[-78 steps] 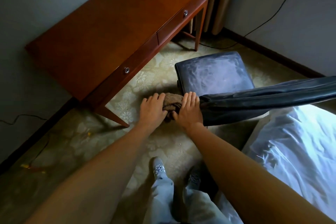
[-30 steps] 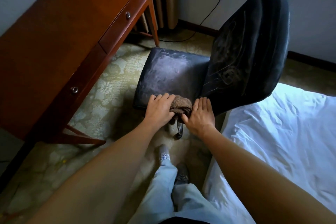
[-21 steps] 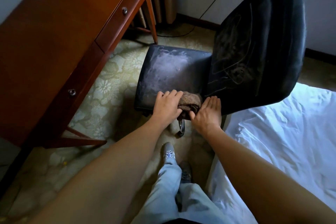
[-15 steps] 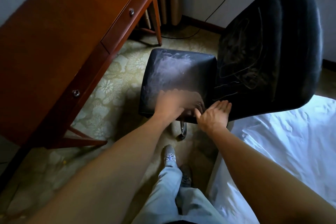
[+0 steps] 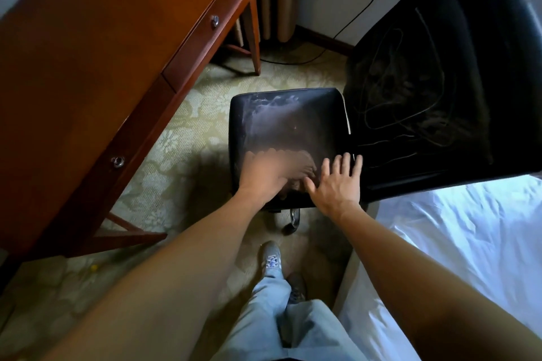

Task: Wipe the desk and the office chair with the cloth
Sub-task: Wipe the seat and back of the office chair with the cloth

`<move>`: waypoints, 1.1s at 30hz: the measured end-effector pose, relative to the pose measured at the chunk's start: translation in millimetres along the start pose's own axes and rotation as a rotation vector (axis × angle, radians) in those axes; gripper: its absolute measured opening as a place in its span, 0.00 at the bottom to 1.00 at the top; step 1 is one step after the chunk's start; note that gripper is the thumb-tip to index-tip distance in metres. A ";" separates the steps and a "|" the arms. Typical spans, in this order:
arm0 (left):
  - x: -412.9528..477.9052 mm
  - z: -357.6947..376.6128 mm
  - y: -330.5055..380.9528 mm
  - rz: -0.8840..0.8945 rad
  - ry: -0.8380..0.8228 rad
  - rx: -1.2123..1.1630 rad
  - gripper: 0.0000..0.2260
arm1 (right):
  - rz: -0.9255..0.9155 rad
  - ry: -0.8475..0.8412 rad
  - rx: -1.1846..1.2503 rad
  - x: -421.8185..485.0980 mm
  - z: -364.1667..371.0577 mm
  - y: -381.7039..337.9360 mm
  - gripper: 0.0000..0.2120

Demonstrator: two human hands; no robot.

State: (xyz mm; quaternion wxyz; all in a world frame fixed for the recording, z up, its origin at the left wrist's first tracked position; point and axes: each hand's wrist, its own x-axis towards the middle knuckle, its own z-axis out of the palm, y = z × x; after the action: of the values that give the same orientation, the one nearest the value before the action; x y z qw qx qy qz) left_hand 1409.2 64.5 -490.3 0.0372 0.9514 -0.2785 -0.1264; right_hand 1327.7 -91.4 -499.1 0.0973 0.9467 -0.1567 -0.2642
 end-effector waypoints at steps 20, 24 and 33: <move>49.0 49.5 -22.9 -0.126 0.039 -0.175 0.32 | -0.317 -0.167 0.794 104.8 21.5 -22.0 0.28; 66.1 80.7 -19.2 -0.153 0.070 -0.161 0.33 | -0.402 -0.080 0.838 136.3 46.5 -15.0 0.31; 88.7 147.5 -37.2 -0.106 0.254 0.049 0.30 | -0.476 0.377 0.680 183.1 96.9 -29.4 0.18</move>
State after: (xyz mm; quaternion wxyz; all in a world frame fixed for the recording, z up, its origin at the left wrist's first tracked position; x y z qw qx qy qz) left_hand 1462.2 47.9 -657.4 0.0424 0.9737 -0.2236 0.0001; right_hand 1432.0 -137.6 -674.5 -0.2559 0.9660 0.0079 -0.0360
